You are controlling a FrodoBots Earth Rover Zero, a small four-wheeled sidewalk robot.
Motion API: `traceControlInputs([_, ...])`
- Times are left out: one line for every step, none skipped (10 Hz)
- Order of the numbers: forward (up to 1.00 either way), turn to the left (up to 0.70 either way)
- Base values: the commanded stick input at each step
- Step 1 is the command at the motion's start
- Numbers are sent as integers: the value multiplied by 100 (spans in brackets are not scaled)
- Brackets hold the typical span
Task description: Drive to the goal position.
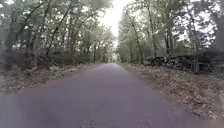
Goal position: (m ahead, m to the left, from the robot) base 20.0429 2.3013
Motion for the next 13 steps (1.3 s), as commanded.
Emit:
traceControlInputs([70,0])
traceControlInputs([70,0])
traceControlInputs([70,0])
traceControlInputs([70,0])
traceControlInputs([70,0])
traceControlInputs([70,0])
traceControlInputs([70,0])
traceControlInputs([70,0])
traceControlInputs([70,0])
traceControlInputs([70,0])
traceControlInputs([70,0])
traceControlInputs([70,0])
traceControlInputs([70,-2])
